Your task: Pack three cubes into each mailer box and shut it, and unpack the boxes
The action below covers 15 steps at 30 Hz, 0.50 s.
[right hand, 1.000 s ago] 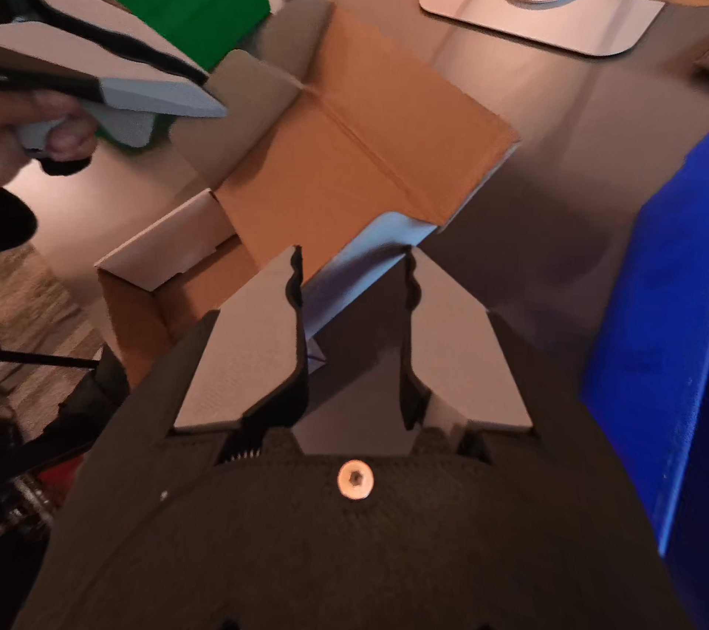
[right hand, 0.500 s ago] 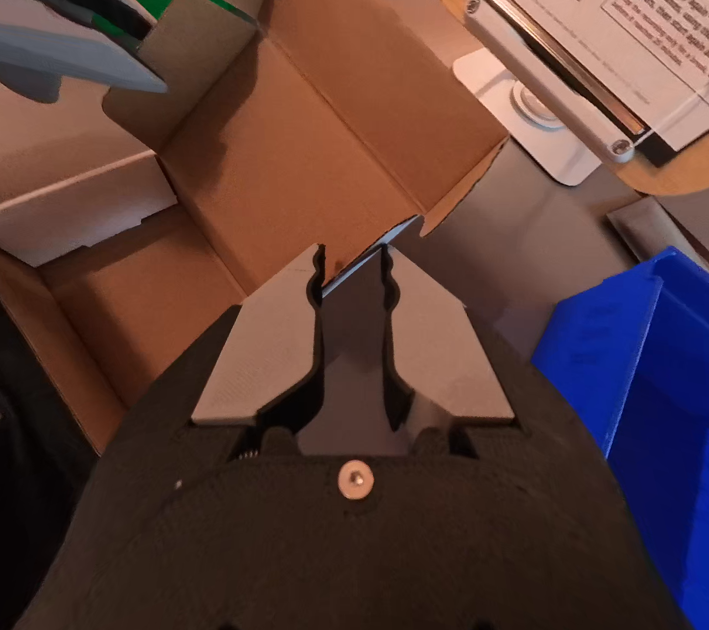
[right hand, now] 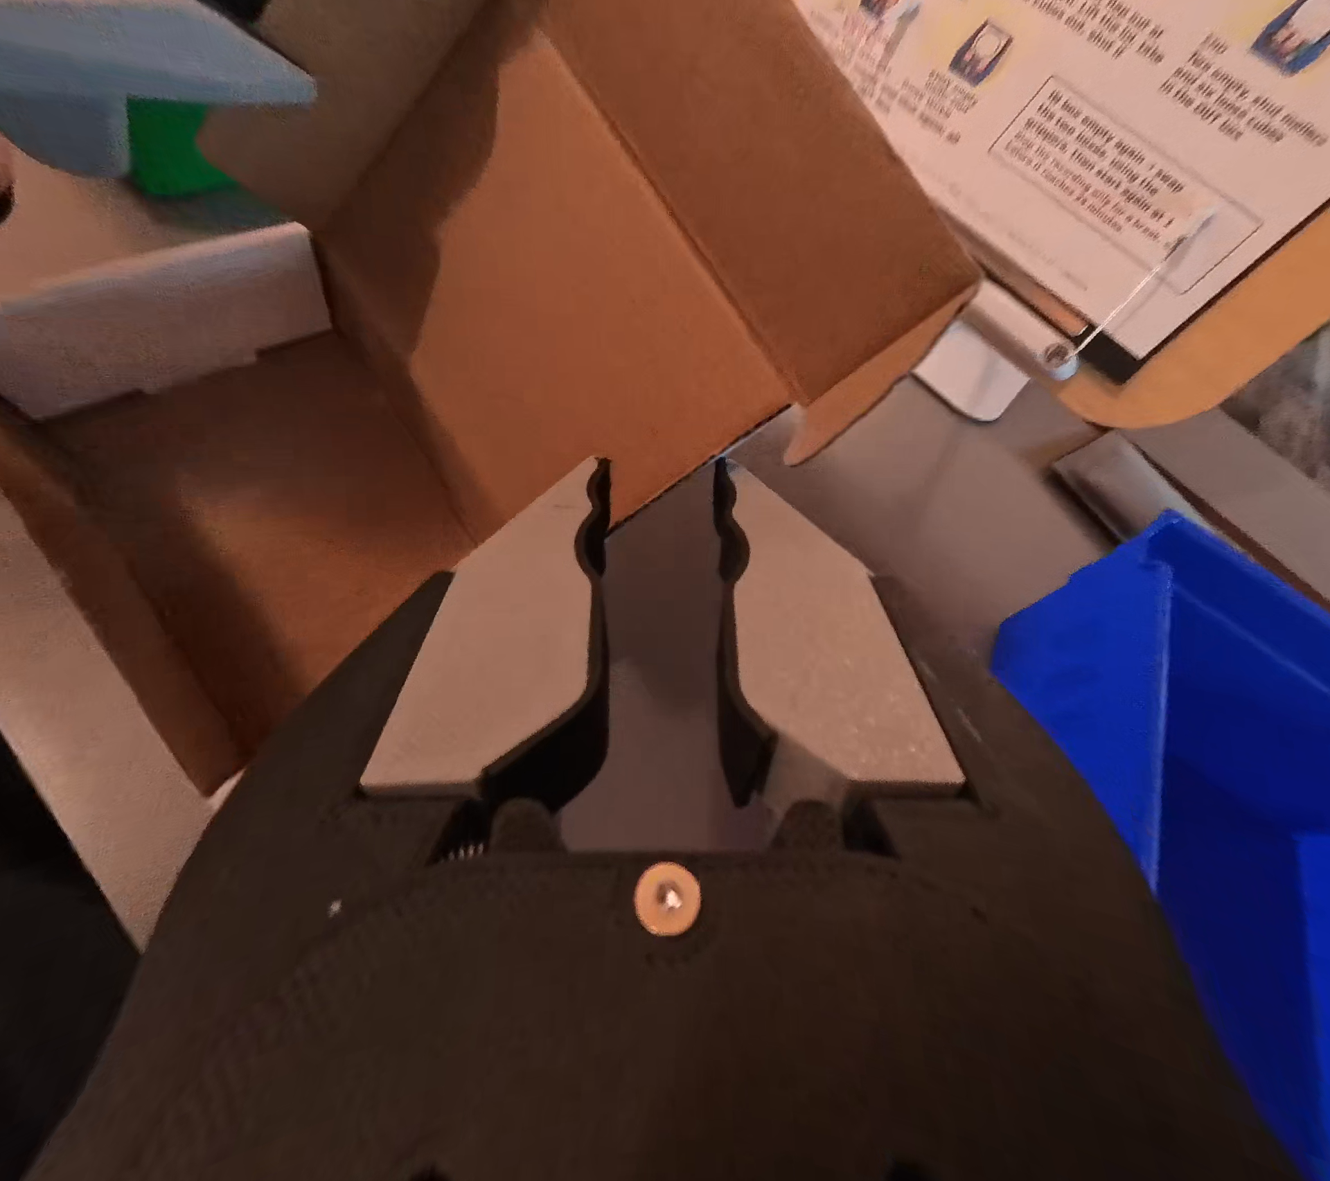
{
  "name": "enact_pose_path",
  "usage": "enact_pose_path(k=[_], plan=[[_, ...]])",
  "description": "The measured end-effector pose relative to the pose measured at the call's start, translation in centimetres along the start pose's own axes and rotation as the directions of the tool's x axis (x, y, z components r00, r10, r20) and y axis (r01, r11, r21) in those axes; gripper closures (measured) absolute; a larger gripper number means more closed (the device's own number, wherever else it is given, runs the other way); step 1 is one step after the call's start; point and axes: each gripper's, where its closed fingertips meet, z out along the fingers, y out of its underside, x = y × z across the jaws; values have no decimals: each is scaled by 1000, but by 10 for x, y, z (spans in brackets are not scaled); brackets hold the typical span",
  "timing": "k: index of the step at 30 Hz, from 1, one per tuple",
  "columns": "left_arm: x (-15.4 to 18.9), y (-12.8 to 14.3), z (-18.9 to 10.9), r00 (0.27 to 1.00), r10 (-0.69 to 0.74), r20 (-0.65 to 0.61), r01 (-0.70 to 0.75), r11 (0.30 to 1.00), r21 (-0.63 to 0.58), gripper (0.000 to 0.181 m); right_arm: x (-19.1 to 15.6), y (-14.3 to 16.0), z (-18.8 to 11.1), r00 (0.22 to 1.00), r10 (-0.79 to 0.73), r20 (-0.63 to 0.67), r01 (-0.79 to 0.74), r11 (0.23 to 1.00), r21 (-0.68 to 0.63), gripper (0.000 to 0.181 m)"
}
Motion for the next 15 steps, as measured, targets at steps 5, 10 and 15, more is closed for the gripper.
enact_pose_path(k=[5,10,15], plan=[[13,19,-16,999,-31,-18,32,999,29,170,-7,6,0,997,-63,41,61,998,26,157],[34,36,-43,994,112,-16,-110,990,90,167,-26,-2,-6,953,-301,23,299,952,69,144],[59,37,-59,984,55,-172,-40,995,90,167,-42,9,-15,868,-494,48,494,869,6,139]])
